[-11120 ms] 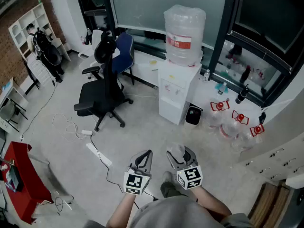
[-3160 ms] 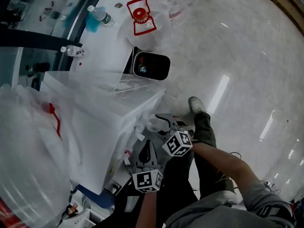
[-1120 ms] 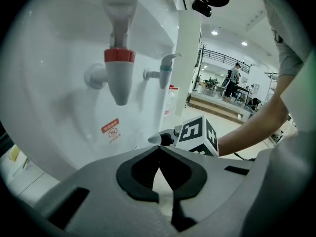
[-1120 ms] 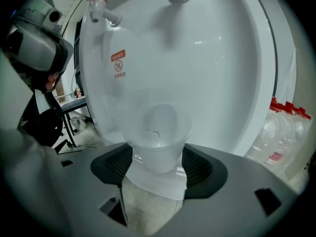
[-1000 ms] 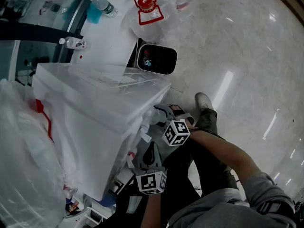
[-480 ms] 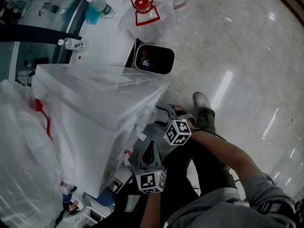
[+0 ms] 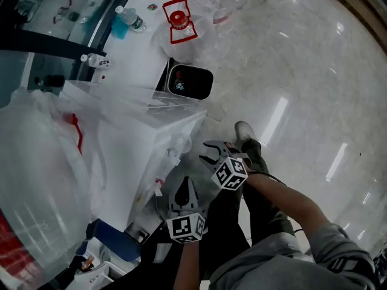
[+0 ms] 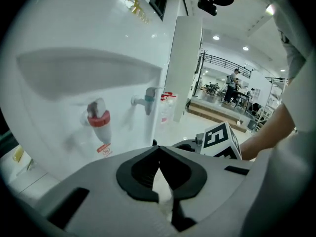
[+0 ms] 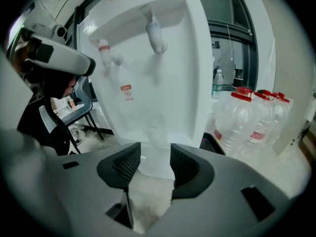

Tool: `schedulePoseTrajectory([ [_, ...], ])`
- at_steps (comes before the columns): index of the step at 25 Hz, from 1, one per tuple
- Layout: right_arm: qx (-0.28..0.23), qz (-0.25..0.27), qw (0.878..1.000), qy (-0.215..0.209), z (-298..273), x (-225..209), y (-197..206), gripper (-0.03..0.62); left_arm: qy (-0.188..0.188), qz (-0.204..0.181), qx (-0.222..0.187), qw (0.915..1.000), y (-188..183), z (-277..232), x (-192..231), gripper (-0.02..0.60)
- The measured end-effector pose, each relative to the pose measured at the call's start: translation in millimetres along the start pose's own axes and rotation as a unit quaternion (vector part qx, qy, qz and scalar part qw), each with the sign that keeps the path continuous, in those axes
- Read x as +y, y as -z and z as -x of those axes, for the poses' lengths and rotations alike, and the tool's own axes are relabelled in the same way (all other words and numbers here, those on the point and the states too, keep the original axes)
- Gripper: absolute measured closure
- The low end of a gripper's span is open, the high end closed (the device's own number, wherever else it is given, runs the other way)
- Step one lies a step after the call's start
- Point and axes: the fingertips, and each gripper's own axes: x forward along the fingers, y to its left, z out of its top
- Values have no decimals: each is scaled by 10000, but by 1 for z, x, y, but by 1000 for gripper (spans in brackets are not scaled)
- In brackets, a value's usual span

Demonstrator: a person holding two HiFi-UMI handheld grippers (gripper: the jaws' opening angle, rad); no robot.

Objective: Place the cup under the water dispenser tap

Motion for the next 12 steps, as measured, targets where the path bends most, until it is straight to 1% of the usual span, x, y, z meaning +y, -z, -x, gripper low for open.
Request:
schedulePoseTrajectory([
  [2, -87, -191, 9997, 155, 23, 0, -11, 448, 74, -27, -54, 10000, -12, 11, -9, 571],
  [7, -295, -540, 9969, 485, 80, 9, -45, 529, 366, -209, -223, 9989, -38, 40, -32, 571],
  [9, -405, -617, 9958, 542, 106, 8, -64, 543, 346, -212, -341, 9986, -53, 50, -40, 571],
  [12, -626, -744, 9938, 534, 141, 15, -92, 562, 161, -172, -486, 9985, -73, 71, -44, 571],
])
